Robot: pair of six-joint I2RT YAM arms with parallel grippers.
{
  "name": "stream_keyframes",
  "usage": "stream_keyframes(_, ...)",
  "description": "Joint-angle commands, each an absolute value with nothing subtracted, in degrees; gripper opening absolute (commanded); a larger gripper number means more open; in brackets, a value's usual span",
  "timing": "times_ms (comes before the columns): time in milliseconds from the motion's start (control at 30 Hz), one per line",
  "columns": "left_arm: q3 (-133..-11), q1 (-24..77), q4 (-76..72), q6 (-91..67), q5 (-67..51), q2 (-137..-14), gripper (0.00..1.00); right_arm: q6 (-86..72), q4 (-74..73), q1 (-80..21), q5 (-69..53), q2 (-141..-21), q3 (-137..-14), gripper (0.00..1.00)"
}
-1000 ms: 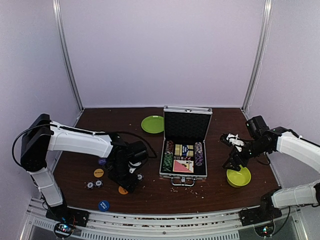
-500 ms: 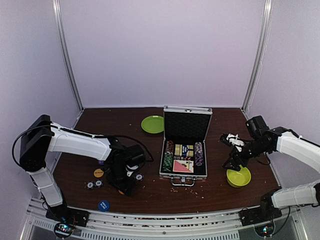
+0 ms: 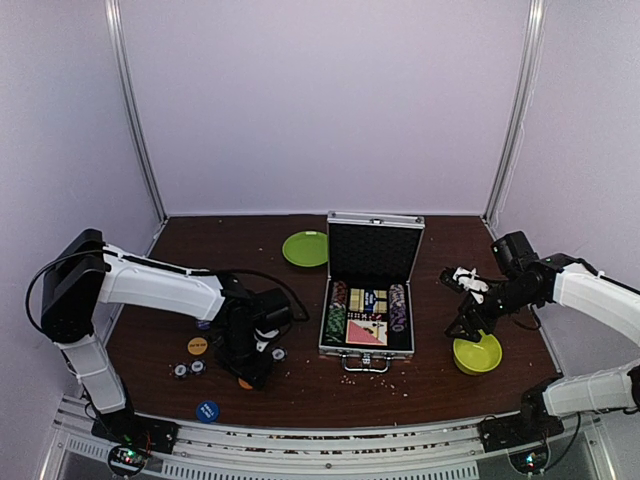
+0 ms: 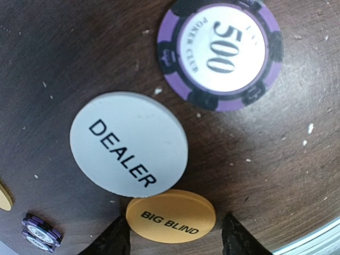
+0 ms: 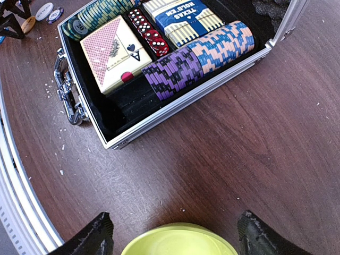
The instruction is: Pack up texas hold em set
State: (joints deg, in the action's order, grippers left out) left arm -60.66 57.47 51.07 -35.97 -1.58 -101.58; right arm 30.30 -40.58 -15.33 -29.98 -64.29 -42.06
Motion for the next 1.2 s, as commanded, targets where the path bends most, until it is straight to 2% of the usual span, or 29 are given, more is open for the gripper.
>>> stream_keyframes(0, -60.49, 57.74, 47.88, -36.62, -0.95, -102.98, 0.6, 30.93, -41.22, -15.02, -30.25, -63.98, -43.31, 0.81)
stream_keyframes(433, -60.38, 58.63, 46.87, -36.87, -1.05, -103.81, 0.51, 30.89, -41.24, -15.03, -30.2, -64.1, -43.37, 0.81)
stream_keyframes(600, -65.18, 60.59, 51.3, -36.23, -0.13, -101.85, 0.46, 30.85, -41.22, -14.98, -30.32, -64.23, -43.42, 0.81)
stream_keyframes(867, -81.6, 61.36, 52.96, -32.89, 1.83, -103.32, 0.46, 30.85, -41.35, -14.96, -30.57, -64.26, -43.45, 0.81)
stream_keyframes(1167, -109.97, 61.24, 53.98, -26.74, 3.99, -123.73, 0.46, 30.45, -41.31, -15.01, -31.14, -63.51, -43.26, 0.81)
